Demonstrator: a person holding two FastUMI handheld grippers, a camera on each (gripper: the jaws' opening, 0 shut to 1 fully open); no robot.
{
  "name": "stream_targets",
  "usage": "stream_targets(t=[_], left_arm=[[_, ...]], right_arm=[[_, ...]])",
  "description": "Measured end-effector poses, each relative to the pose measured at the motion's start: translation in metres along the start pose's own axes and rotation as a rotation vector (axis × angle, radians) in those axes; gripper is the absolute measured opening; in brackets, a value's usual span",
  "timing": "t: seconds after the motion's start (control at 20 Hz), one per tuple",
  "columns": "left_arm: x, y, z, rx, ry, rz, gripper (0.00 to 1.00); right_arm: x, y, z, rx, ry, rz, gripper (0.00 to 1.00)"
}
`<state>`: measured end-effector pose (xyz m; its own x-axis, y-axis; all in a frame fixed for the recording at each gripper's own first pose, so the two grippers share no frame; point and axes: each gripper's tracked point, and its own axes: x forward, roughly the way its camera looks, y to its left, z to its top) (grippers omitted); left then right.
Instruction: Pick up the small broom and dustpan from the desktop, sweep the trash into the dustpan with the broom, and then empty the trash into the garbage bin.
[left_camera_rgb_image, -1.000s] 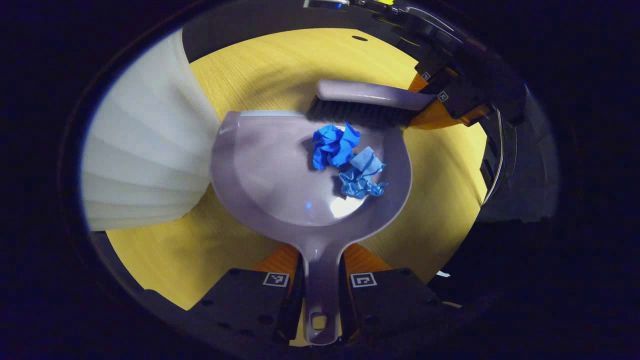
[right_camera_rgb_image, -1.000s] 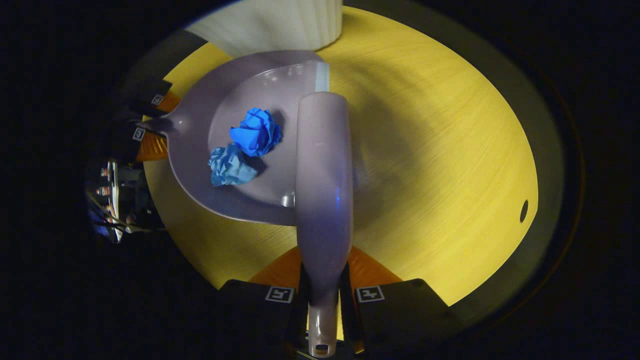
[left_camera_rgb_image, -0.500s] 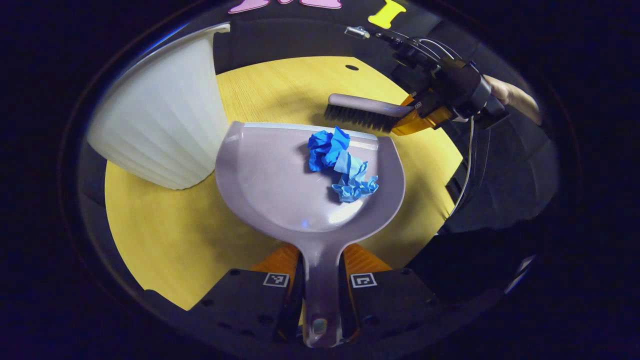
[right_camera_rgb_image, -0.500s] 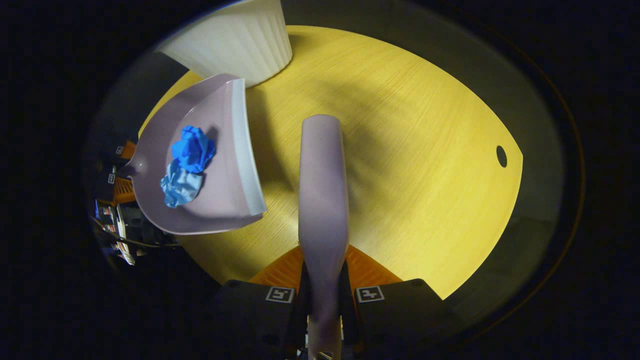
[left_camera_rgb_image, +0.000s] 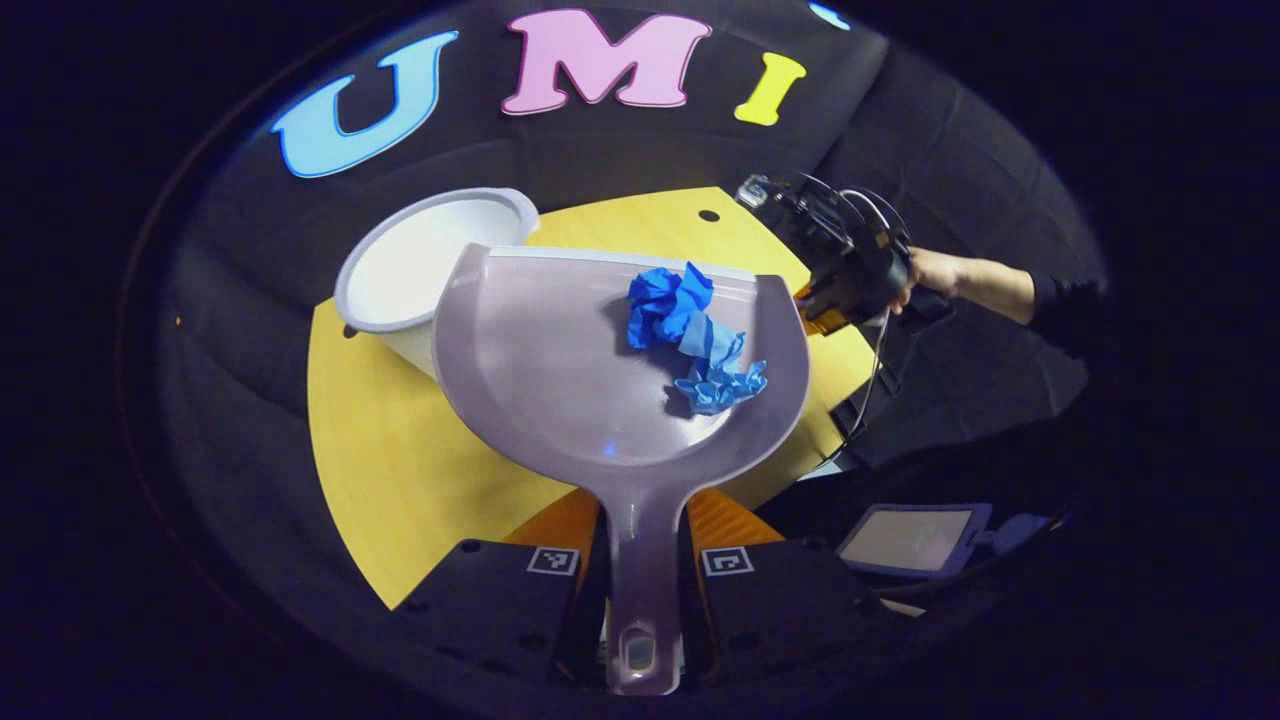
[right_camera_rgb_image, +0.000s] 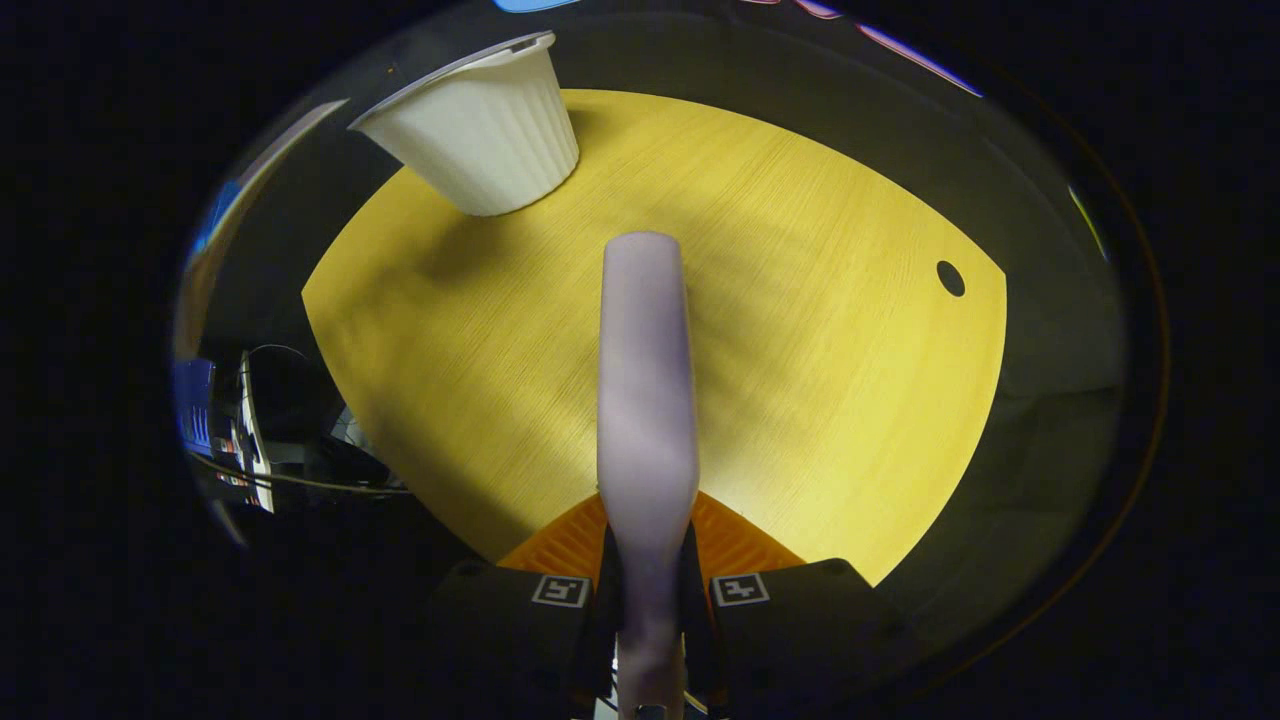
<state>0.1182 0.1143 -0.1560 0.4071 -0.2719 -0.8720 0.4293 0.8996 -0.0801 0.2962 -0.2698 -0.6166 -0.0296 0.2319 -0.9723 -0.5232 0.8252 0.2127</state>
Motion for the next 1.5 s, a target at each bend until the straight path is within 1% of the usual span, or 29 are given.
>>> stream_targets(t=[0.05, 0.1, 0.15, 0.2, 0.25, 0.35, 0.45, 0.55, 0.65, 0.7, 0.75, 0.9, 1.0, 1.05, 1.15, 1.3, 1.4, 1.5], left_arm=[[-0.01, 0.013, 0.009, -0.036, -0.015, 0.032, 0.29], [-0.021, 0.029, 0.023, -0.061, -0.025, 0.065, 0.28], [-0.025, 0.048, 0.034, -0.075, -0.024, 0.114, 0.28], [-0.03, 0.072, 0.04, -0.068, -0.017, 0.174, 0.28], [-0.034, 0.099, 0.05, -0.063, -0.012, 0.238, 0.28], [-0.032, 0.145, 0.072, -0.034, 0.032, 0.332, 0.28], [-0.019, 0.174, 0.091, 0.013, 0.117, 0.395, 0.28], [0.0, 0.192, 0.109, 0.073, 0.208, 0.433, 0.28], [0.025, 0.195, 0.126, 0.136, 0.309, 0.452, 0.28], [0.036, 0.195, 0.129, 0.174, 0.351, 0.472, 0.28], [0.046, 0.195, 0.13, 0.228, 0.397, 0.487, 0.28], [0.061, 0.177, 0.119, 0.365, 0.528, 0.57, 0.28], [0.076, 0.165, 0.111, 0.428, 0.558, 0.602, 0.28], [0.08, 0.158, 0.107, 0.439, 0.548, 0.604, 0.28], [0.073, 0.158, 0.108, 0.424, 0.497, 0.603, 0.29], [0.061, 0.147, 0.121, 0.408, 0.367, 0.623, 0.28], [0.047, 0.137, 0.12, 0.349, 0.26, 0.621, 0.28], [0.03, 0.117, 0.113, 0.279, 0.125, 0.621, 0.28]], right_arm=[[0.005, -0.013, -0.002, -0.002, 0.001, 0.003, 0.3], [0.004, -0.014, -0.007, -0.001, -0.003, 0.007, 0.3], [0.005, -0.015, -0.009, 0.005, -0.012, 0.011, 0.3], [0.005, -0.011, -0.012, 0.016, -0.015, 0.023, 0.3], [-0.008, 0.013, -0.018, 0.028, -0.02, 0.036, 0.3], [-0.01, 0.024, -0.02, 0.06, -0.032, 0.062, 0.31], [-0.008, 0.025, -0.02, 0.079, -0.031, 0.084, 0.3], [-0.012, 0.03, -0.016, 0.112, -0.025, 0.134, 0.31], [-0.014, 0.035, -0.013, 0.168, -0.041, 0.197, 0.3], [-0.013, 0.037, -0.014, 0.176, -0.052, 0.211, 0.3], [-0.011, 0.036, -0.014, 0.167, -0.063, 0.209, 0.31], [-0.008, 0.035, -0.015, 0.145, -0.067, 0.196, 0.3], [-0.006, 0.036, -0.016, 0.169, -0.063, 0.197, 0.3], [-0.006, 0.036, -0.015, 0.186, -0.063, 0.197, 0.3], [-0.004, 0.028, -0.017, 0.205, -0.062, 0.189, 0.3], [-0.001, 0.013, -0.021, 0.19, -0.054, 0.159, 0.31], [-0.003, 0.006, -0.019, 0.202, -0.063, 0.155, 0.3], [-0.006, 0.0, -0.012, 0.222, -0.087, 0.151, 0.3]])
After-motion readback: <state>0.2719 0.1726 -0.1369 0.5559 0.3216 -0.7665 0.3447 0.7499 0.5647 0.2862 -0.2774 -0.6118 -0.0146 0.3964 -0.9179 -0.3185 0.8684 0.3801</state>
